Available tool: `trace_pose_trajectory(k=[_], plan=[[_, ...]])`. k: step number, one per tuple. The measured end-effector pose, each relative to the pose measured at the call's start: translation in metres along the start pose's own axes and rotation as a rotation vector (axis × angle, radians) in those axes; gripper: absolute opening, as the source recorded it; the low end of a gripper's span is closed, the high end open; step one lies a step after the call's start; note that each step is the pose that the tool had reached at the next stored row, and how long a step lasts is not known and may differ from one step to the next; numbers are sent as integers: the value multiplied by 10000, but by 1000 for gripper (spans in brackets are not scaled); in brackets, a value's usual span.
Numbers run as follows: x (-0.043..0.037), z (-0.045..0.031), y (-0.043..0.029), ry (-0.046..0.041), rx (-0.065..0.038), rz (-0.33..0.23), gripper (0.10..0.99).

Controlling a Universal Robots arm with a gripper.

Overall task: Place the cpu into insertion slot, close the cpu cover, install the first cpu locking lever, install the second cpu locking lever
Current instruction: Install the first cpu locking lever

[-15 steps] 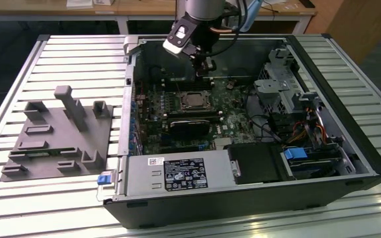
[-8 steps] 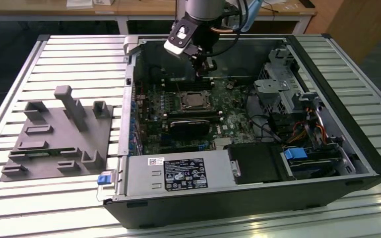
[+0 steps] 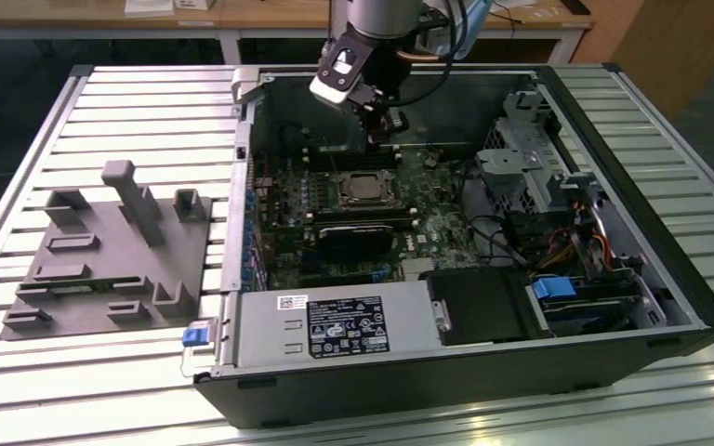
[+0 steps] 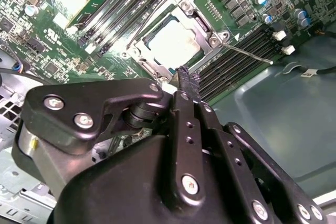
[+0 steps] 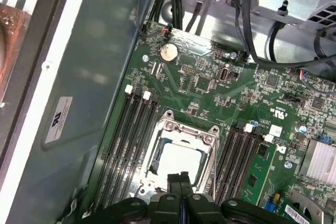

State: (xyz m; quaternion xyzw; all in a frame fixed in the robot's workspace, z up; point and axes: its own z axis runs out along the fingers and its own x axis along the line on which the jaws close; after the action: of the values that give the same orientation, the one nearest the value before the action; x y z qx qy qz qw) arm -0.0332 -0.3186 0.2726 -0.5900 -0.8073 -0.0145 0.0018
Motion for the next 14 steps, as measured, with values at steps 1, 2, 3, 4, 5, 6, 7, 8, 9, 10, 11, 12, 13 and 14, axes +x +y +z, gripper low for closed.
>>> trace_pose_trajectory(k=[1,2,3,4,5,6,7,8,9,10,11,12,13,14], plan=[[0,0,0,1,1,-36,106],[0,0,0,2,1,-72,106],[0,0,0,2,2,-111,106],[0,0,0,3,3,-147,106],[0,0,0,4,4,-183,106],[0,0,0,5,4,-215,106],[0,0,0,5,5,-245,106],[0,0,0,6,5,-282,106],[0,0,0,7,6,-315,106],[0,0,0,8,7,-348,106],[0,0,0,8,8,-381,106],[0,0,0,9,8,-412,106],[0,0,0,10,9,-442,106],[0,0,0,10,9,-474,106]])
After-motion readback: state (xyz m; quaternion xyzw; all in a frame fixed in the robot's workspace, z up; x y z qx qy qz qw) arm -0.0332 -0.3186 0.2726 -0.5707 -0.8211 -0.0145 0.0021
